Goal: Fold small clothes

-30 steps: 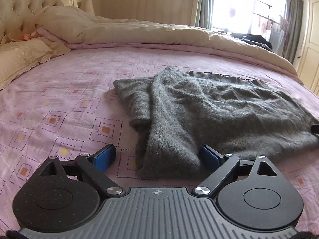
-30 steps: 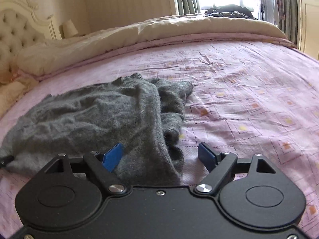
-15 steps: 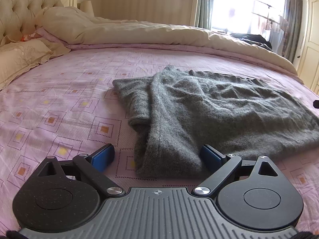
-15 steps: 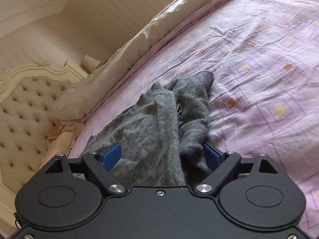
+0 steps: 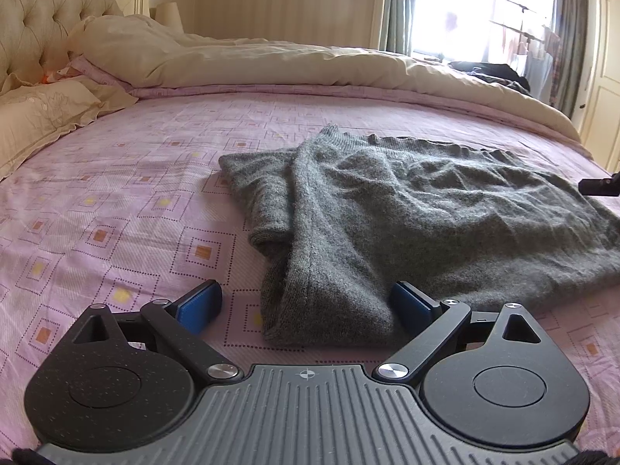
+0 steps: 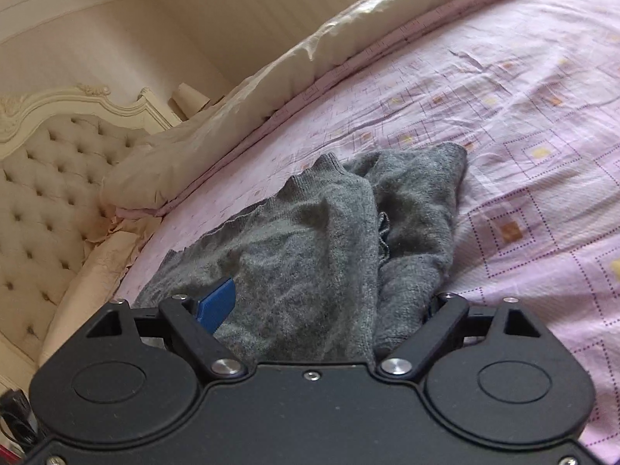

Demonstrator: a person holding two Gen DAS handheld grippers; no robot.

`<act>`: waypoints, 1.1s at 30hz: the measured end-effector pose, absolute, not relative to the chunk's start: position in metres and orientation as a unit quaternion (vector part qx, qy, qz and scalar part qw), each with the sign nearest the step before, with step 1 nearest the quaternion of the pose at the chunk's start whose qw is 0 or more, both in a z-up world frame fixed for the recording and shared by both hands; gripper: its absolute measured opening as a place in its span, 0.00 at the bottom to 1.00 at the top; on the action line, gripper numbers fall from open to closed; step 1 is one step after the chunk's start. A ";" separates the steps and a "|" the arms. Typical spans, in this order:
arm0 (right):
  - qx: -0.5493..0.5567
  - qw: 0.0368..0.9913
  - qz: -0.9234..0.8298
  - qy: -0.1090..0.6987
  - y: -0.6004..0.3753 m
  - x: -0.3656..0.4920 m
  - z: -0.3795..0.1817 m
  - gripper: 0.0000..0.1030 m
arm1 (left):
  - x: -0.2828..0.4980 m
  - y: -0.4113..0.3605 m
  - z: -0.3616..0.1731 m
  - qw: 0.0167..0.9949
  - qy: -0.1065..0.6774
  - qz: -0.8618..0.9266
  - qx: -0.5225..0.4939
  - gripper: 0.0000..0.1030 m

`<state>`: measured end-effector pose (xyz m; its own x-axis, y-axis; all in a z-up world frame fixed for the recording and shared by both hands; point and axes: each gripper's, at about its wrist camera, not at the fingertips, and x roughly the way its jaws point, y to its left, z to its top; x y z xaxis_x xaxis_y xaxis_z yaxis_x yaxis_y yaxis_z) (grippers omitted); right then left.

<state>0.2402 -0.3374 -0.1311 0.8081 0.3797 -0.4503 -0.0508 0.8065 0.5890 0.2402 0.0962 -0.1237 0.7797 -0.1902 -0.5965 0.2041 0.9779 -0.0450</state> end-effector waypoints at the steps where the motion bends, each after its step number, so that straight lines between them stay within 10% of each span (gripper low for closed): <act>1: 0.276 0.912 0.115 0.282 -0.334 0.239 -0.131 0.87 | 0.241 0.097 -0.124 0.943 0.315 -0.105 0.010 0.93; 24: 0.272 0.917 0.117 0.266 -0.334 0.233 -0.132 0.87 | 0.277 0.037 -0.033 0.933 0.333 -0.138 -0.017 0.89; 33: 0.272 0.917 0.117 0.266 -0.334 0.233 -0.132 0.87 | 0.354 -0.057 -0.074 0.901 0.409 -0.128 0.063 0.89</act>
<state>0.2327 -0.3339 -0.1325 0.8312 0.3601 -0.4236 -0.0705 0.8240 0.5622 0.3535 -0.0568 -0.0743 0.6329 -0.1794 -0.7532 0.2822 0.9593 0.0087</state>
